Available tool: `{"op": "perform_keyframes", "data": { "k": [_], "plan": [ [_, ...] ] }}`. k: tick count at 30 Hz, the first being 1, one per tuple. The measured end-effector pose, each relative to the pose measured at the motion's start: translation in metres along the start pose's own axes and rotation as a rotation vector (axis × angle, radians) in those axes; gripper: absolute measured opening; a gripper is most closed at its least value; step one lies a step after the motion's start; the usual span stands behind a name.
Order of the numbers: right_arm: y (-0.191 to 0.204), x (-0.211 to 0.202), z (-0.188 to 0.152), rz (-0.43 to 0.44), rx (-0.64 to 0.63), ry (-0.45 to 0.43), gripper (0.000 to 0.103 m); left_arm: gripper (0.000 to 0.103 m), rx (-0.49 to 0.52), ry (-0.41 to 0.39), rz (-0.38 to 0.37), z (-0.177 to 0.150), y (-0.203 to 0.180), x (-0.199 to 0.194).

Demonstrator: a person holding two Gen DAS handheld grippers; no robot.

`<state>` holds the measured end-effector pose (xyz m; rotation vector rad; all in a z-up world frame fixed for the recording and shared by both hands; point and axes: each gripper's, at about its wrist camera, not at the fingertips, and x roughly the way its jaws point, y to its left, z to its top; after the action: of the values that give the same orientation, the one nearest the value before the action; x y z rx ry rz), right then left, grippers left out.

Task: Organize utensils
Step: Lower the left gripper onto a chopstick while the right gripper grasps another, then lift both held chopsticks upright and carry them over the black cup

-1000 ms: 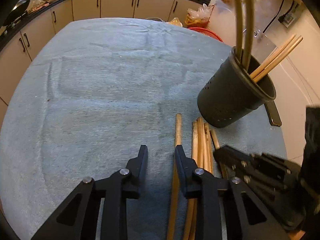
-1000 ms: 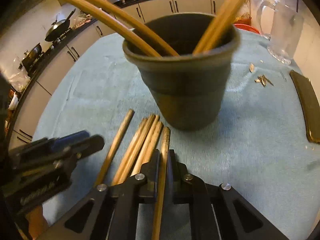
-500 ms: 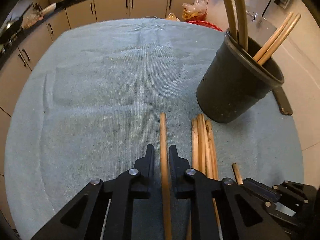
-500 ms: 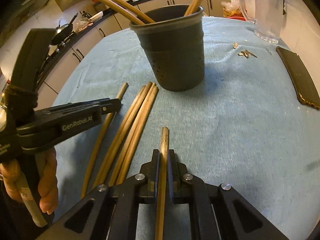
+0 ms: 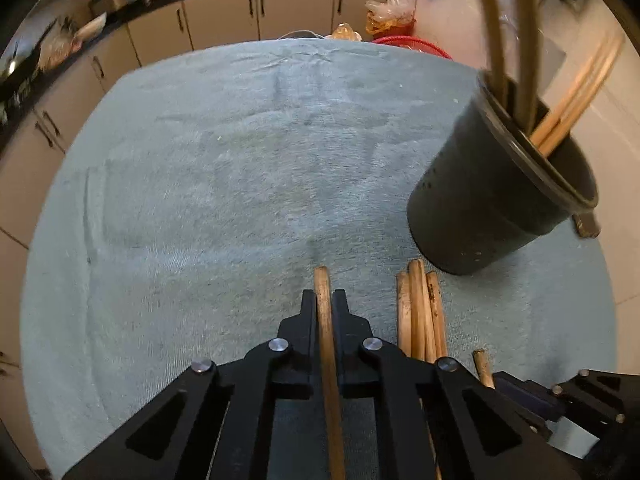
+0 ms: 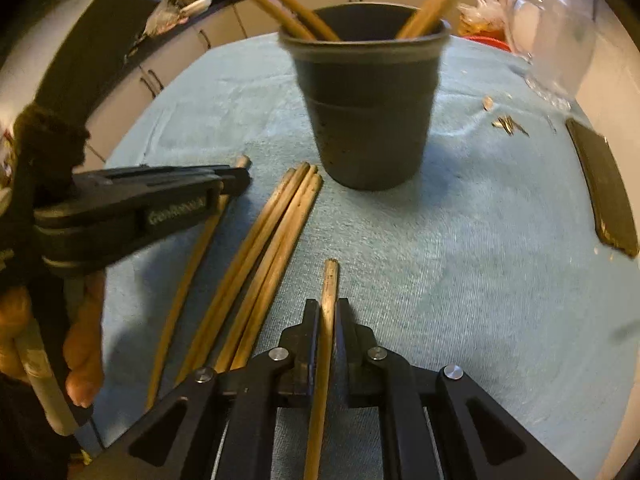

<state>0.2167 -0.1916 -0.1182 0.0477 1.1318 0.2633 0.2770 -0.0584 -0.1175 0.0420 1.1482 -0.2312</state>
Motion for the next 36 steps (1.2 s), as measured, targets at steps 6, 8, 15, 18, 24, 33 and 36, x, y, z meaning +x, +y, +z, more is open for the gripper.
{"op": "perform_keyframes", "data": {
  "k": [6,8,15,18,24,33,36],
  "plan": [
    [0.018,0.007,0.011,-0.023,-0.056,-0.002,0.011,0.007,-0.112,-0.098,-0.062,-0.021,0.028,-0.045],
    [0.014,0.006,0.015,0.021,-0.027,-0.018,0.009,0.007,-0.149,-0.171,-0.085,-0.028,0.036,-0.076],
    [0.002,-0.076,0.000,0.099,0.040,-0.318,0.009,0.007,-0.217,-0.364,-0.119,-0.054,0.044,-0.166],
    [-0.004,-0.112,-0.017,0.097,0.067,-0.438,0.009,0.007,-0.255,-0.422,-0.114,-0.075,0.041,-0.191],
    [-0.016,-0.159,-0.051,0.068,0.100,-0.593,0.009,0.007,-0.234,-0.485,-0.051,-0.098,0.030,-0.211],
    [-0.024,-0.200,-0.077,0.071,0.123,-0.683,0.008,0.007,-0.215,-0.584,-0.025,-0.112,0.020,-0.250],
    [-0.025,-0.206,-0.074,0.071,0.126,-0.699,0.008,0.007,-0.199,-0.605,-0.019,-0.109,0.014,-0.256]
  ]
}}
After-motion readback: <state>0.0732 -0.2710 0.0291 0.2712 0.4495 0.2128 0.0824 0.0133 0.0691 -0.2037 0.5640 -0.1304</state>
